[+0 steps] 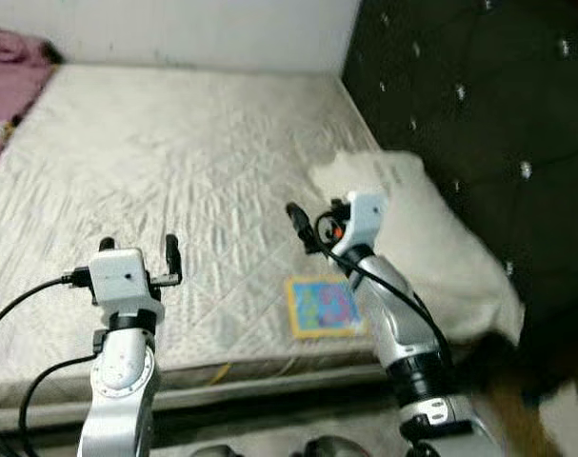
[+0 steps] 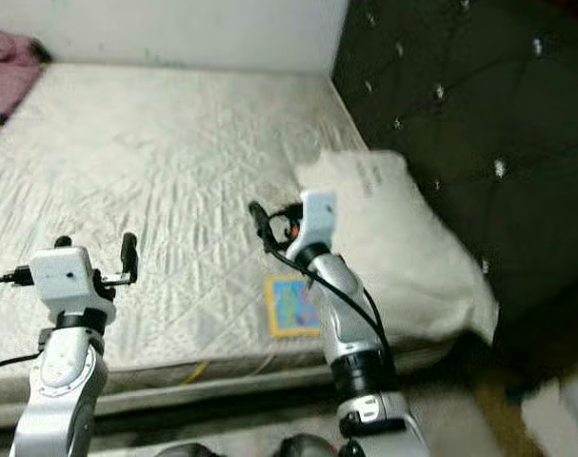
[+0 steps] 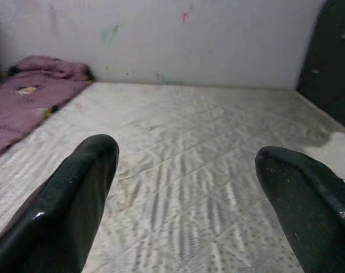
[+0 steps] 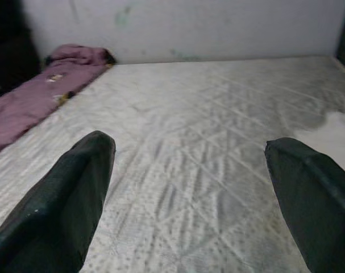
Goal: Clean up the room
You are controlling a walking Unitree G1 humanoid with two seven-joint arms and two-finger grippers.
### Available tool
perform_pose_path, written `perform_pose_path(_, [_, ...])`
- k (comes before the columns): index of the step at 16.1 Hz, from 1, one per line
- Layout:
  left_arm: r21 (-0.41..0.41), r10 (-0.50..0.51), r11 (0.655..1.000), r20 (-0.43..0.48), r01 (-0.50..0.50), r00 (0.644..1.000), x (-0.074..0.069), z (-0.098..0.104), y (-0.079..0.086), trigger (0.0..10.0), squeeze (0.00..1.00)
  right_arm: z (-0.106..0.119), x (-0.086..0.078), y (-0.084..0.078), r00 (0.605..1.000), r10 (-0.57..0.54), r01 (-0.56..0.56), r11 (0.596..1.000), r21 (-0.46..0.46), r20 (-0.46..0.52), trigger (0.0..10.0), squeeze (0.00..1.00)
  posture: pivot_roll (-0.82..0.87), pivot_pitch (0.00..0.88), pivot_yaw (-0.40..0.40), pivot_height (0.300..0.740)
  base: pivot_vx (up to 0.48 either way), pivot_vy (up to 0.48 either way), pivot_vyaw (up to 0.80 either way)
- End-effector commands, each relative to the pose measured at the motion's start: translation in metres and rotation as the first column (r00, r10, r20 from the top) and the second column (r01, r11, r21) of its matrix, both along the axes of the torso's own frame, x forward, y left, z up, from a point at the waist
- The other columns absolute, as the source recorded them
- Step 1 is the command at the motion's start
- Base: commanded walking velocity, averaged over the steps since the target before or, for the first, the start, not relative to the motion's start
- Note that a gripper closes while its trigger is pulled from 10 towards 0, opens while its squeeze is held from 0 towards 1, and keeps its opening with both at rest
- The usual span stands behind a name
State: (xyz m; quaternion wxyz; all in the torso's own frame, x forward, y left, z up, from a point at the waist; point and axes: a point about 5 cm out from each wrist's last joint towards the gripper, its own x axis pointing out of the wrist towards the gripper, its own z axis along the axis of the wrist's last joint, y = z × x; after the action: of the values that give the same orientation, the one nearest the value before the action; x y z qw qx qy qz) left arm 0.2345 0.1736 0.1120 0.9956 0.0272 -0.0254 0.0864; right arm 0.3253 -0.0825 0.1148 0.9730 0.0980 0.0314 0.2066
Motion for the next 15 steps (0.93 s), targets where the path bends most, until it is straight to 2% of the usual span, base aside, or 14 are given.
perform_pose_path(1, [-0.015,-0.013,1.000,0.000,0.013,1.000,0.0030,0.0007,-0.0058,10.0,0.00,-0.0043,0.0013,-0.0134,0.999,-0.031,0.030,0.999,-0.023,-0.020,10.0,0.00,0.01,0.000,-0.058,0.740,0.000,0.480,-0.80])
perform_pose_path(3, [-0.018,-0.010,1.000,-0.001,0.010,1.000,0.0042,0.0010,-0.0053,10.0,0.00,-0.0048,0.0019,-0.0118,0.999,-0.021,0.020,0.999,-0.028,-0.027,10.0,0.00,0.01,0.000,-0.056,0.740,0.000,0.480,-0.45])
perform_pose_path(8, [-0.033,-0.002,0.999,0.007,0.002,1.000,0.0060,0.0019,-0.0054,10.0,0.00,-0.0049,0.0024,-0.0096,1.000,-0.003,0.002,0.999,-0.039,-0.028,10.0,0.00,0.00,0.000,-0.058,0.740,0.000,0.480,0.00])
perform_pose_path(15, [-0.050,0.054,0.997,0.000,-0.054,0.999,0.0059,0.0011,-0.0006,10.0,0.00,-0.0017,0.0018,-0.0050,0.999,0.040,-0.040,0.998,-0.046,-0.001,10.0,0.00,0.00,0.000,-0.061,0.740,0.000,0.000,0.00])
